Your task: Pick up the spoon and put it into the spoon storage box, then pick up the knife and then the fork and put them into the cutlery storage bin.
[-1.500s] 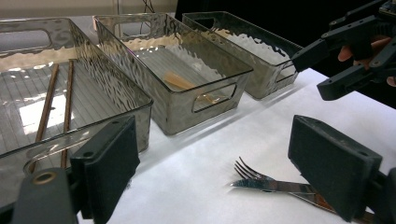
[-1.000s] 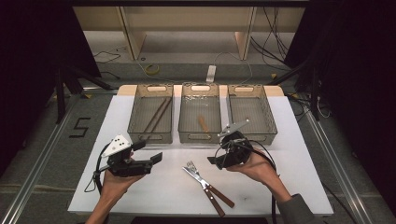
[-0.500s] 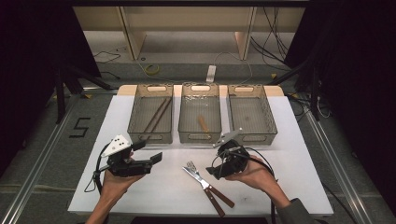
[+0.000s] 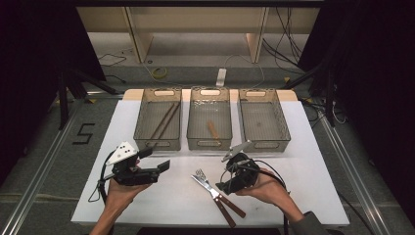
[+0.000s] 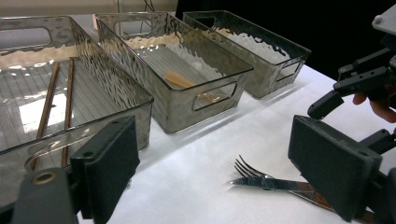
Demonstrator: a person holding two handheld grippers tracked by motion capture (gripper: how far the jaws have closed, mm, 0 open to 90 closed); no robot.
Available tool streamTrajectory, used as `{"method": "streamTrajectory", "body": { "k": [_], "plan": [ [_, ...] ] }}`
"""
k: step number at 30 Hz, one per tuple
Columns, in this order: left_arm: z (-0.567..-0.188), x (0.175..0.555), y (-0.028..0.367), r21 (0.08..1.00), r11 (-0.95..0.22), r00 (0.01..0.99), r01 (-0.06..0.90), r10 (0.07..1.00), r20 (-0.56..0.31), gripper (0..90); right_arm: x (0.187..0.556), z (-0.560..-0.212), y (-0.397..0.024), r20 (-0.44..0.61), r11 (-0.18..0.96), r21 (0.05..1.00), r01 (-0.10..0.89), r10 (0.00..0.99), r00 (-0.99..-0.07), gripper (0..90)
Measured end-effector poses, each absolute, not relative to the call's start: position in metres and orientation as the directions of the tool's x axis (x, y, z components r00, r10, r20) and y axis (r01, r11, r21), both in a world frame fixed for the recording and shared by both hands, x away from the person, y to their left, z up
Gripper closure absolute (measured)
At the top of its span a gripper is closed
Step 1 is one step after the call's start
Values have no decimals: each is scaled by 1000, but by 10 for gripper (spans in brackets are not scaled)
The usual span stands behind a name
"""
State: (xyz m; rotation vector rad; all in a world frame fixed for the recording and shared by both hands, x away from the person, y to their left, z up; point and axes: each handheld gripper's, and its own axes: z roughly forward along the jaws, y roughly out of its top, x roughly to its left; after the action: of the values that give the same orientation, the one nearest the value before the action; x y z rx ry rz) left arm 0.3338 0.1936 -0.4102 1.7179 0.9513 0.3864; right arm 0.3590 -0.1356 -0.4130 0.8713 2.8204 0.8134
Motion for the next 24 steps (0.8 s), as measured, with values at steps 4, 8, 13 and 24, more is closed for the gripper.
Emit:
{"method": "streamTrajectory", "body": {
  "k": [4,8,13,24],
  "plan": [
    [-410,333,194,910,-98,627,403,754,-197,154,356,-415,-135,85,706,492,510,544,-835,284],
    [-410,333,195,910,-99,626,402,755,-194,154,354,-417,-134,84,714,484,507,538,-839,283],
    [-410,333,195,910,-97,624,402,757,-195,154,352,-419,-132,83,735,457,502,526,-846,298],
    [-410,331,194,913,-107,634,394,751,-185,153,347,-425,-135,68,771,404,492,512,-856,411]
  ]
}}
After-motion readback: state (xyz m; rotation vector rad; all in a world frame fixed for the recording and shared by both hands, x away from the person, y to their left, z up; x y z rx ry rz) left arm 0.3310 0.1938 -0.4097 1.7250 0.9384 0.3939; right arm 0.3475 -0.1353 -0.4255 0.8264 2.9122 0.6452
